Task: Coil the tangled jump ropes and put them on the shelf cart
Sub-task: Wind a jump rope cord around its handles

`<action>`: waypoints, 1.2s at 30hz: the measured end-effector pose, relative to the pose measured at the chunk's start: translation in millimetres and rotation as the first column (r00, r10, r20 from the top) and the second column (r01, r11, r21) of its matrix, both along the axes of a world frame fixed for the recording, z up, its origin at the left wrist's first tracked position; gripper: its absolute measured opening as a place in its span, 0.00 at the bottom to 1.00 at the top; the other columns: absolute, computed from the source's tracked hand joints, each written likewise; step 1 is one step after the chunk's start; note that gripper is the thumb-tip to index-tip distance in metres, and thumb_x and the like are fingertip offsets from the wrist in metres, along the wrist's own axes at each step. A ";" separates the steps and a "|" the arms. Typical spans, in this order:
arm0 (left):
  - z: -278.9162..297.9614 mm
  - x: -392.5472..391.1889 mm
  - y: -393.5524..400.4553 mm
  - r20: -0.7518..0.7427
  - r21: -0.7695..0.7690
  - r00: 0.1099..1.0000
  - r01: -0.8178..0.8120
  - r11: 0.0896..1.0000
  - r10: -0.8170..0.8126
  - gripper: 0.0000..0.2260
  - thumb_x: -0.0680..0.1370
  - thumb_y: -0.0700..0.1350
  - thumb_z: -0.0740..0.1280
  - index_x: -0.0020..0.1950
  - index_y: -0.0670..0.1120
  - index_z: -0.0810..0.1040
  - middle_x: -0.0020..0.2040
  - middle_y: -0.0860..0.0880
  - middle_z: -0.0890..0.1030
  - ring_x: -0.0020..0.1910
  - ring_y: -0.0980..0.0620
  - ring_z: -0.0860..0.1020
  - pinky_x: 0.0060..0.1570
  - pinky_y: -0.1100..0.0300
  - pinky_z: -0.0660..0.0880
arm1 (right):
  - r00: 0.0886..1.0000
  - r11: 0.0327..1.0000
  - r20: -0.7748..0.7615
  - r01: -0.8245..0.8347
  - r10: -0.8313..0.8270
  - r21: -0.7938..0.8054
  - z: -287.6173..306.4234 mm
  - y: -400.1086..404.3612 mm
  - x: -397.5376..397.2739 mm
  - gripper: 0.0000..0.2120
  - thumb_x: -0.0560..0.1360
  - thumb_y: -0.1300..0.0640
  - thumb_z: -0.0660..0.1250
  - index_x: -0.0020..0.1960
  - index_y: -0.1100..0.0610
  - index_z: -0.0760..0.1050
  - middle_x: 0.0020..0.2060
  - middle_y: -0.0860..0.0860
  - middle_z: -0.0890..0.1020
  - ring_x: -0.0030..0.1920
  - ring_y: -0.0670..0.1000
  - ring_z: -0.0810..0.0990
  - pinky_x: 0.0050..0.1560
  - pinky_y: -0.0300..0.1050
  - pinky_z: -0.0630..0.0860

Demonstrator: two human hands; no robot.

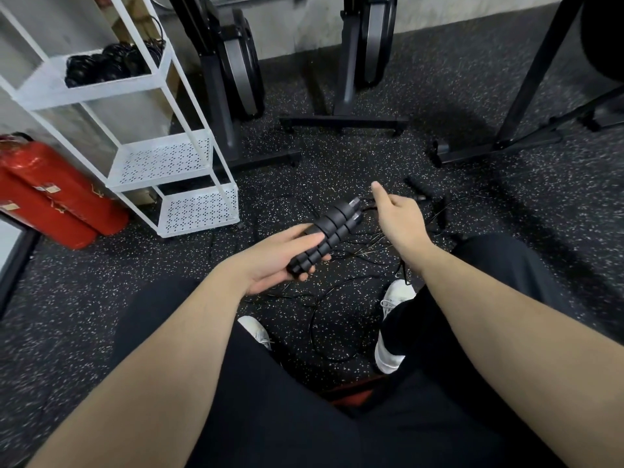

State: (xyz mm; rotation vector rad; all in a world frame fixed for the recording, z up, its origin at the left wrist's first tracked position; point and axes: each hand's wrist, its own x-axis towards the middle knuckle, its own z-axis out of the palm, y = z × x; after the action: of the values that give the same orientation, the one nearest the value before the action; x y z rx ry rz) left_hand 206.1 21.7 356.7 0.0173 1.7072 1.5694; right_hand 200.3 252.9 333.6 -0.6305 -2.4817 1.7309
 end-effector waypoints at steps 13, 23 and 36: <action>-19.2 -6.1 15.4 -0.408 -0.415 0.906 -0.071 0.907 -0.116 0.22 0.82 0.57 0.65 0.75 0.60 0.66 0.46 0.57 0.77 0.39 0.57 0.73 0.46 0.55 0.71 | 0.999 0.996 0.025 0.030 -0.028 -0.085 -6.2 4.1 -4.5 0.23 0.83 0.38 0.57 0.43 0.56 0.75 0.31 0.49 0.72 0.30 0.48 0.67 0.36 0.44 0.65; -34.5 -7.3 24.9 -0.166 -0.032 0.864 -0.486 0.873 0.475 0.13 0.82 0.54 0.68 0.66 0.54 0.72 0.45 0.48 0.74 0.32 0.55 0.67 0.29 0.63 0.66 | 0.938 0.917 0.026 -0.332 0.346 -0.223 -6.9 -11.2 0.1 0.08 0.85 0.52 0.60 0.61 0.52 0.75 0.34 0.51 0.82 0.33 0.49 0.78 0.39 0.45 0.76; -35.2 -4.7 26.9 0.026 0.031 0.824 -0.566 0.824 0.566 0.18 0.84 0.57 0.64 0.72 0.56 0.69 0.52 0.52 0.80 0.40 0.55 0.73 0.41 0.59 0.68 | 0.855 0.855 -0.023 -0.518 0.518 -0.016 -4.1 -37.3 13.6 0.11 0.85 0.50 0.58 0.65 0.44 0.74 0.31 0.45 0.80 0.30 0.45 0.73 0.36 0.40 0.72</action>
State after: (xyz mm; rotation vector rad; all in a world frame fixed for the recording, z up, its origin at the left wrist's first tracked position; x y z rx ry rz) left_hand 201.4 48.6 321.5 -0.5330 1.7625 2.0188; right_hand 213.9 215.6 329.5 0.0825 -2.8018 1.8973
